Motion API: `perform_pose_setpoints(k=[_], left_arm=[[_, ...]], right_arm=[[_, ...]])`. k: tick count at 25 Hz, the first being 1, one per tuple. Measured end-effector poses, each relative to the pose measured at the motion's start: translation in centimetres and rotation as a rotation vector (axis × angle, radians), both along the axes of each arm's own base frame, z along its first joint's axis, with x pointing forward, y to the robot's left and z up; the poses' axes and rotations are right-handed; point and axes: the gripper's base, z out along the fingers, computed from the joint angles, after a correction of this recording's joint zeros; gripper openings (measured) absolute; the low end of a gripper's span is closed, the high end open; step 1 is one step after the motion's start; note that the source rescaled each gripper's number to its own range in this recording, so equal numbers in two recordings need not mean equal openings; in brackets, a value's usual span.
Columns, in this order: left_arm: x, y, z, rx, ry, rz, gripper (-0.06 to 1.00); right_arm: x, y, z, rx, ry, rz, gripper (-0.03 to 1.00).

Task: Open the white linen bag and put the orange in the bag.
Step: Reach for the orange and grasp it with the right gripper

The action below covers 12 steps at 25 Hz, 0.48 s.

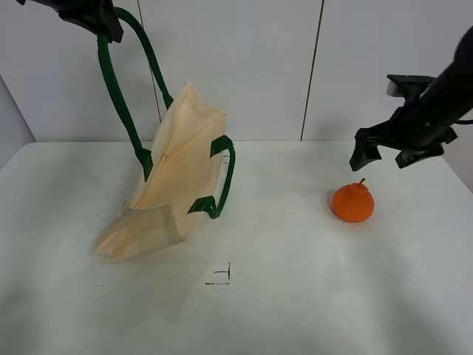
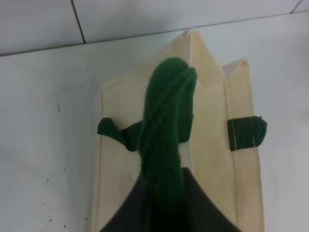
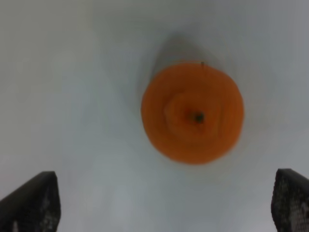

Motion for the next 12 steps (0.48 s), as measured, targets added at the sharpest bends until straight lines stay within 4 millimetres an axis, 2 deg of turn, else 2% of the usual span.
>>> perform_pose_setpoints(k=[5,12], left_arm=[[0.0,0.1,0.0,0.011,-0.003,0.001,0.0],[0.1,0.2,0.0,0.03,-0.009,0.005,0.0]], right_arm=[[3.8,0.4,-3.2,0.01,0.062,0.006,1.0],[5.4,3.3,-6.8,-0.031,0.074,0.049,1.0]])
